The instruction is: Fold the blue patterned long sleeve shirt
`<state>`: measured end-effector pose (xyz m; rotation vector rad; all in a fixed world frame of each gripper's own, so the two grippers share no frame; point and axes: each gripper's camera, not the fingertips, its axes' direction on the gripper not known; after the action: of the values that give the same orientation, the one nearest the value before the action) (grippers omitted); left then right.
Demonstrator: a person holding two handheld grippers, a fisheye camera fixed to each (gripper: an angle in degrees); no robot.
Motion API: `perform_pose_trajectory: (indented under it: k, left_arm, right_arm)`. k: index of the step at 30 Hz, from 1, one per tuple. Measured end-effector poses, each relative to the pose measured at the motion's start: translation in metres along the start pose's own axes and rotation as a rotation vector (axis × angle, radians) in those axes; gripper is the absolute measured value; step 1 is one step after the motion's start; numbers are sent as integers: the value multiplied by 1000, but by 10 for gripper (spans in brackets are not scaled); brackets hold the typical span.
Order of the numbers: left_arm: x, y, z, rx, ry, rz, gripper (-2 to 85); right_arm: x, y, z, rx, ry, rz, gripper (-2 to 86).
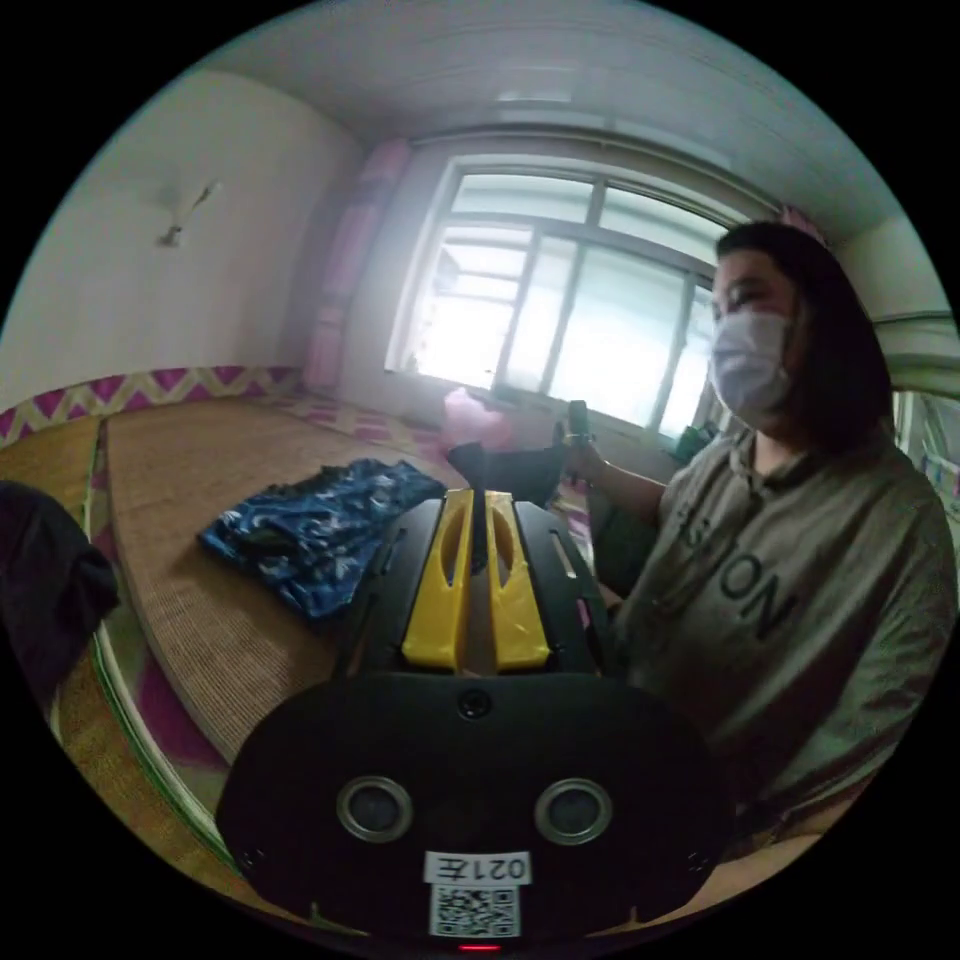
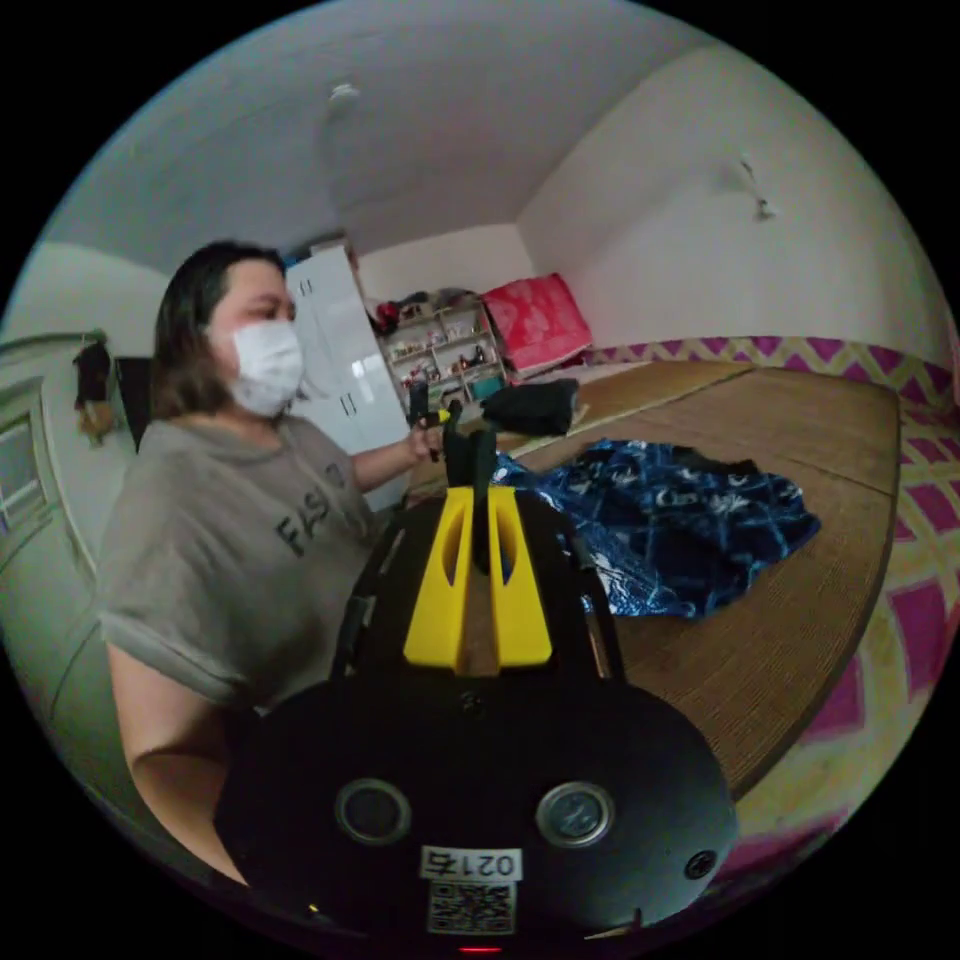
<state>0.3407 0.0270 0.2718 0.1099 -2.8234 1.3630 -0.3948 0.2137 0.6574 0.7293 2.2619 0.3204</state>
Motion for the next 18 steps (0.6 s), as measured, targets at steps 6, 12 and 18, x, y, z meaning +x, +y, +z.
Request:
perform_pose_trajectory:
  k: [6, 12, 18]
  left_arm:
    - [77, 104, 64, -288, -146, -262, -9]
    - [110, 136, 71, -394, -164, -335, -8]
    - [145, 103, 33, -217, -269, -237, -10]
  right_arm:
    - [-70, 92, 74, -310, 254, 194, 19]
    - [-76, 110, 79, -316, 187, 274, 40]
    - [-99, 31, 75, -366, 242, 77, 68]
